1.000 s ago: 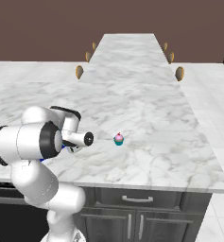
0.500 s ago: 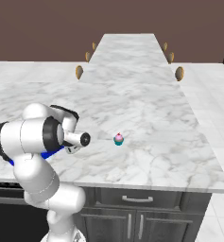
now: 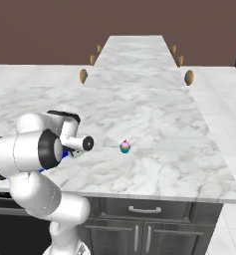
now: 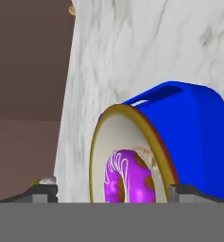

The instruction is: Place the bowl with donut and the cupcake onto the tray.

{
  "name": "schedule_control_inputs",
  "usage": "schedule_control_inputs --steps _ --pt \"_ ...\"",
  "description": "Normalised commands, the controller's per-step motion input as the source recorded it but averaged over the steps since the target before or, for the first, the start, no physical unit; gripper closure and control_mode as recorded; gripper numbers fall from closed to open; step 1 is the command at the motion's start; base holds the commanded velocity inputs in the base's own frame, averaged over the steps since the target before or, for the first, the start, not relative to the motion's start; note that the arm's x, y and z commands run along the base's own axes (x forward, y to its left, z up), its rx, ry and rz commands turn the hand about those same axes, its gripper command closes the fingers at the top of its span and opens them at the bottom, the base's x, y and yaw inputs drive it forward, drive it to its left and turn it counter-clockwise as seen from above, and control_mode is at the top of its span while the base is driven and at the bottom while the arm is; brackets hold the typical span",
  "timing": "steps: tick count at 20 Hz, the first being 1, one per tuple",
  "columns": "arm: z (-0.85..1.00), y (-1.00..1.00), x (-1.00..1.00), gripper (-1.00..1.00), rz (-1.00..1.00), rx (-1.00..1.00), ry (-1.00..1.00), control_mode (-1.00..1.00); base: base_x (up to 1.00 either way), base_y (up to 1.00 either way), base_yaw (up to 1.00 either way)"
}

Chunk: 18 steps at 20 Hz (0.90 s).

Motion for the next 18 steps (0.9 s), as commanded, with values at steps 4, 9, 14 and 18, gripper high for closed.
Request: schedule_control_inputs --steps 4,9,14,18 --pt "0.83 -0.18 0.0 -1.0 -0.13 -0.03 0.12 -1.0 0.0 0.0 0.0" --pt "0.74 -0.3 -0.07 -1.0 -0.15 -0.14 0.17 -1.0 0.0 0.0 0.0" --pt "0.62 -0.33 -0.06 -1.0 -0.17 -0.18 0.2 -1.0 0.0 0.0 0.0" --pt "0.59 -0.39 -0.07 -1.0 -0.17 -0.18 0.2 -1.0 0.0 0.0 0.0"
